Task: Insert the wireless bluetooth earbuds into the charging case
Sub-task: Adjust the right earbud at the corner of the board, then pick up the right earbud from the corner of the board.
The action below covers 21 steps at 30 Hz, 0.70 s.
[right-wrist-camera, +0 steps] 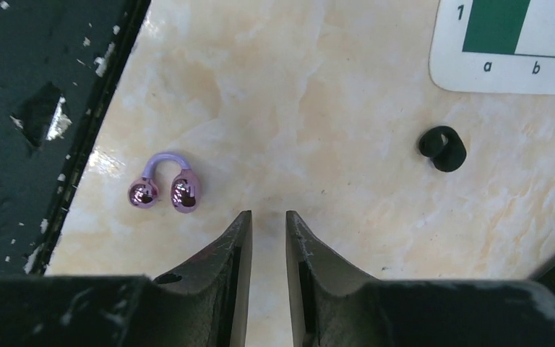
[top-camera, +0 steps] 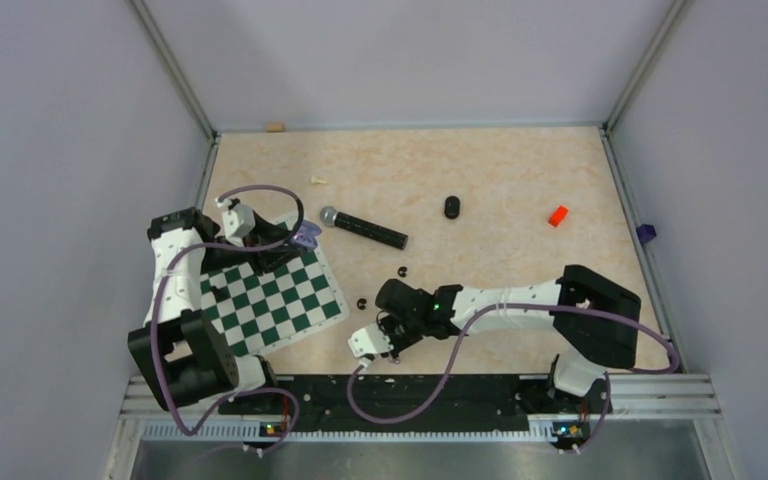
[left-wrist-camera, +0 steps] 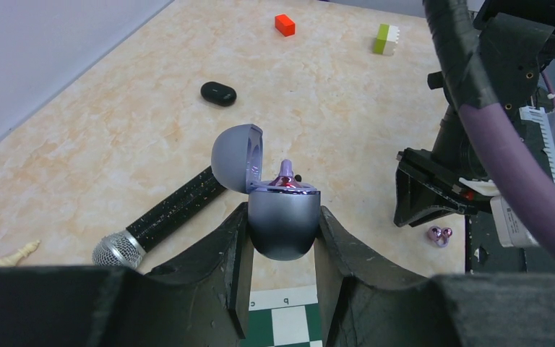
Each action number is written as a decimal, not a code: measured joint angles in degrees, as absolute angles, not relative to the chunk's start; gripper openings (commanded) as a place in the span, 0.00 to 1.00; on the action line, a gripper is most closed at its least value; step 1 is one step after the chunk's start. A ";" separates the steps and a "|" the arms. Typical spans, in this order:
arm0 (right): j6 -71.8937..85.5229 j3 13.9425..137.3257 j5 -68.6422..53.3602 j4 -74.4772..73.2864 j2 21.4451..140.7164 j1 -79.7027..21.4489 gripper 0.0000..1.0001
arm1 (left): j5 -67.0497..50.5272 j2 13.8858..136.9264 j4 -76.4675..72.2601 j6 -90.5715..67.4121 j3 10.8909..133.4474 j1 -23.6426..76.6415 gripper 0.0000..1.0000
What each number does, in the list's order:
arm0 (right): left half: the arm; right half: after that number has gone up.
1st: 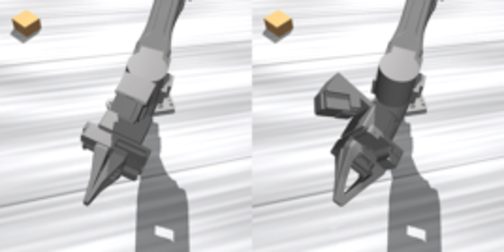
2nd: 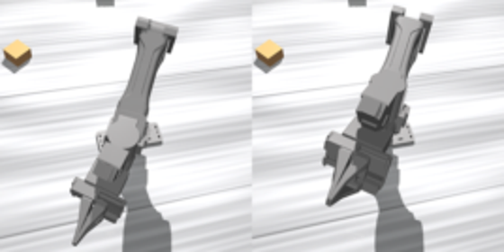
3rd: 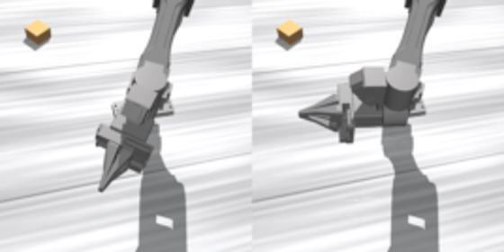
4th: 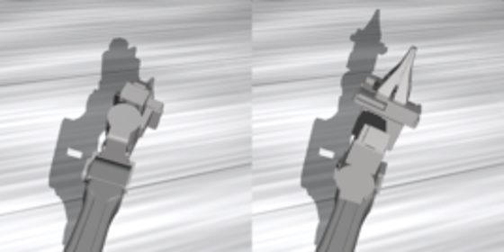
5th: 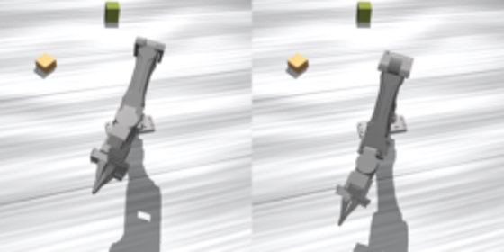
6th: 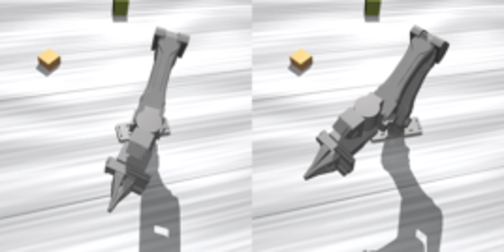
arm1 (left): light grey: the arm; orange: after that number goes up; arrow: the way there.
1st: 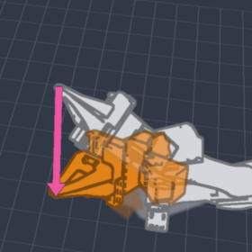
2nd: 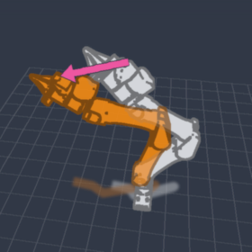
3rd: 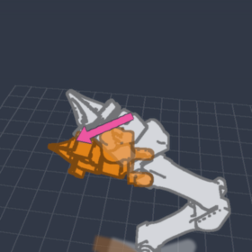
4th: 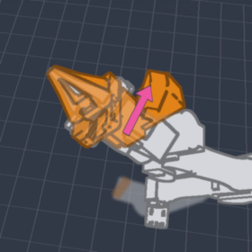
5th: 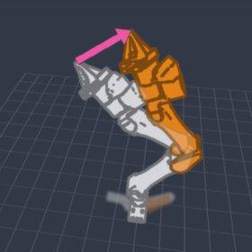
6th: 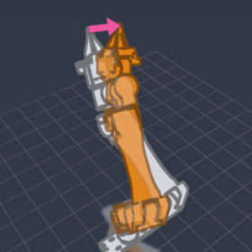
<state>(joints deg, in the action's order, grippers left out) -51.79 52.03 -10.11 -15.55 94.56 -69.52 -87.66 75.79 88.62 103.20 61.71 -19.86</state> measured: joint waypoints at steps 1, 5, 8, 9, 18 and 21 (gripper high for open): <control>-51.09 52.14 -10.52 -15.84 94.30 -69.58 0.24 | -87.66 75.77 88.64 103.26 61.71 -19.75 0.00; -48.77 54.11 -12.25 -17.56 94.06 -69.58 0.25 | -87.66 75.75 88.64 103.46 61.71 -19.53 0.00; -47.31 56.64 -14.68 -19.49 94.04 -69.71 0.25 | -87.66 75.64 88.62 103.46 61.71 -19.38 0.00; -47.09 57.30 -15.09 -20.01 94.04 -69.87 0.25 | -87.66 75.59 88.64 103.48 61.71 -19.33 0.00; -46.89 58.26 -12.88 -24.40 96.92 -75.05 0.25 | -87.66 75.53 88.64 103.50 61.71 -18.65 0.00; -46.85 58.30 -11.86 -26.13 98.50 -75.37 0.24 | -87.66 75.53 88.64 103.55 61.71 -18.63 0.00</control>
<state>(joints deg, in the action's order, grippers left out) -46.85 58.30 -11.86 -26.13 98.50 -75.37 -87.66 75.53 88.64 103.55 61.71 -18.63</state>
